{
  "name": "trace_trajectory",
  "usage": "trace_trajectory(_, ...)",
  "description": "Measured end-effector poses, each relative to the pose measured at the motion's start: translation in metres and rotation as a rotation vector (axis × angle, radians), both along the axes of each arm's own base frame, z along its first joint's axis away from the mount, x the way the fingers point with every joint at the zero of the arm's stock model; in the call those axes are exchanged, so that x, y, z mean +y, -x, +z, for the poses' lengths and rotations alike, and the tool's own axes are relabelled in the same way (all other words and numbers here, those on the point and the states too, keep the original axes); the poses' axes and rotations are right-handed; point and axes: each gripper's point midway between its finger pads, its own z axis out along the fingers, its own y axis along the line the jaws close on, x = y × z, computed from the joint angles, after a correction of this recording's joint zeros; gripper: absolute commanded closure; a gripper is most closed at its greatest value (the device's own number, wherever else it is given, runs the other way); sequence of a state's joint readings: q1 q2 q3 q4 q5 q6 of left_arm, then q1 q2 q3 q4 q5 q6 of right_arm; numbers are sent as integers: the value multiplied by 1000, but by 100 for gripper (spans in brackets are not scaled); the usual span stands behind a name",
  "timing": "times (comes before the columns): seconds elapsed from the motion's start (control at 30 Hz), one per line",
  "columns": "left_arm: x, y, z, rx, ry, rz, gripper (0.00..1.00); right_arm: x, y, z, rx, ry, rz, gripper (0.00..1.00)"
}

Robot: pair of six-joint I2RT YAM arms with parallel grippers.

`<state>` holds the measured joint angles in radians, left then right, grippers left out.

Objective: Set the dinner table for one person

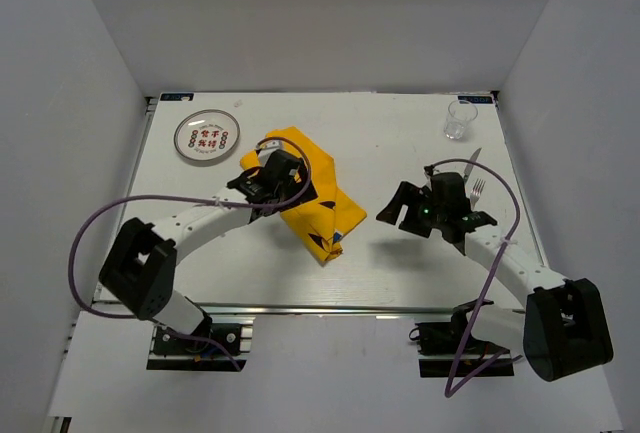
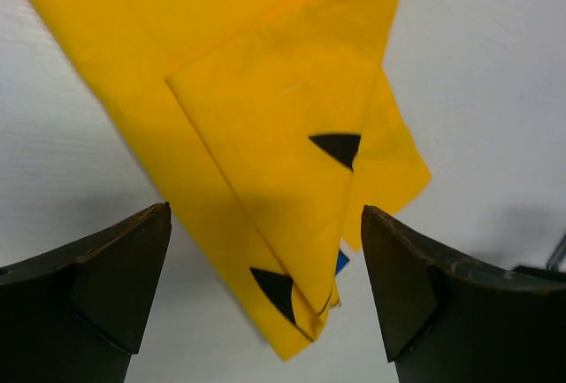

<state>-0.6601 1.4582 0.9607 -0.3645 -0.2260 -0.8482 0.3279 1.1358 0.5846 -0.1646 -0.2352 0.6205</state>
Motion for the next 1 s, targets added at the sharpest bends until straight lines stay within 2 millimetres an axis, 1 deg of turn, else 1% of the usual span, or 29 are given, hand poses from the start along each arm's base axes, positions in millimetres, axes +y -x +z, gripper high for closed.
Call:
trace_trajectory(0.1,0,-20,-3,11,-53,51,6,7,-4,5,-19,-33,5,18)
trace_trajectory(0.2,4,-30,-9,10,-91,80,15,12,-7,11,-48,-60,12,18)
trace_trajectory(0.23,6,-31,-14,14,-107,87,17,12,-6,12,-53,-64,15,18)
trace_trajectory(0.33,13,-33,-29,46,-156,106,17,12,-3,9,-52,-67,19,18)
trace_trajectory(0.47,16,-34,-49,80,-188,115,17,11,3,2,-39,-67,24,18)
trace_trajectory(0.57,15,-34,-54,77,-180,116,18,13,5,1,-37,-74,37,18)
trace_trajectory(0.7,10,-41,-57,62,-164,120,22,14,10,0,-35,-85,51,18)
trace_trajectory(0.77,9,-42,-63,66,-168,120,28,13,14,-3,-34,-86,56,18)
trace_trajectory(0.8,8,-43,-66,71,-169,122,29,13,15,-3,-35,-87,57,18)
trace_trajectory(0.87,7,-44,-71,80,-176,122,36,12,17,-3,-36,-86,60,18)
trace_trajectory(0.9,7,-45,-74,84,-178,124,36,12,18,-2,-39,-86,61,18)
trace_trajectory(0.93,6,-45,-76,88,-179,126,39,12,17,-1,-45,-86,62,18)
trace_trajectory(0.97,6,-45,-78,90,-179,127,45,12,17,0,-50,-86,65,18)
trace_trajectory(1.0,6,-45,-78,90,-177,129,46,12,17,0,-55,-85,67,18)
